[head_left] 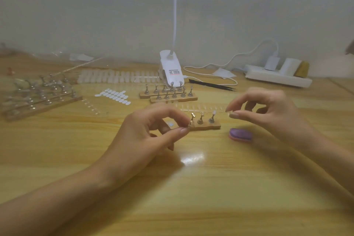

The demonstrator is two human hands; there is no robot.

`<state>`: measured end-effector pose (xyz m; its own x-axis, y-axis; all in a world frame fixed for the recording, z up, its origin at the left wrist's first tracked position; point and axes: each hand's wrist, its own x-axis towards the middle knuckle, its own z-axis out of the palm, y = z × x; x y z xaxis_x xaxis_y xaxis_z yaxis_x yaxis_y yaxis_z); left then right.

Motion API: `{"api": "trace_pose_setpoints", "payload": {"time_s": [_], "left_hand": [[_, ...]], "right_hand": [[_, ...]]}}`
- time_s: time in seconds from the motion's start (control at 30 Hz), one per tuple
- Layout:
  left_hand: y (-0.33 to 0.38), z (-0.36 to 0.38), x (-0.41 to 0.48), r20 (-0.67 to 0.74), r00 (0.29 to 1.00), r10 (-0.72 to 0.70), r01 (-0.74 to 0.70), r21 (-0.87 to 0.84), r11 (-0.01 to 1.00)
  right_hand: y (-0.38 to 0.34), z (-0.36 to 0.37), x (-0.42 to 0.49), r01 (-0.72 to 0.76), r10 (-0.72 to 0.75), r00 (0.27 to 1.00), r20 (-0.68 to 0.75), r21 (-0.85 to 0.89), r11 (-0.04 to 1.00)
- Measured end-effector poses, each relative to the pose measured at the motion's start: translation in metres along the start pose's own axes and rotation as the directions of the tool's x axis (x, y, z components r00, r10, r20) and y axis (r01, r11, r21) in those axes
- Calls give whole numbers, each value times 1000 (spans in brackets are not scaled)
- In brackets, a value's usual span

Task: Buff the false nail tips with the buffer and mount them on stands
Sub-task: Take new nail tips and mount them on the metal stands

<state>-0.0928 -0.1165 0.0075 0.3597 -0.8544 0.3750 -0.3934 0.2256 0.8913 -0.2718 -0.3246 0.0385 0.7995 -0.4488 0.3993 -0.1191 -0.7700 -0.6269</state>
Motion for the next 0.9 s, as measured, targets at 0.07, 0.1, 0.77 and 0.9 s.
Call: {"api": "trace_pose_setpoints", "payload": {"time_s": [0.07, 0.1, 0.77, 0.9], "left_hand": [[0, -1, 0, -21, 1000, 23, -22, 47, 999], [1, -1, 1, -23, 999, 29, -27, 63, 998], [5, 2, 1, 29, 999, -16, 18, -66, 998], [5, 2, 1, 38, 999, -19, 21, -56, 998]], "right_hand": [[-21, 6, -1, 123, -123, 992, 8, 46, 991], [-31, 11, -2, 173, -174, 985, 1, 90, 981], [-44, 54, -19, 279, -256, 957, -135, 199, 939], [-45, 55, -19, 279, -256, 957, -134, 196, 940]]}}
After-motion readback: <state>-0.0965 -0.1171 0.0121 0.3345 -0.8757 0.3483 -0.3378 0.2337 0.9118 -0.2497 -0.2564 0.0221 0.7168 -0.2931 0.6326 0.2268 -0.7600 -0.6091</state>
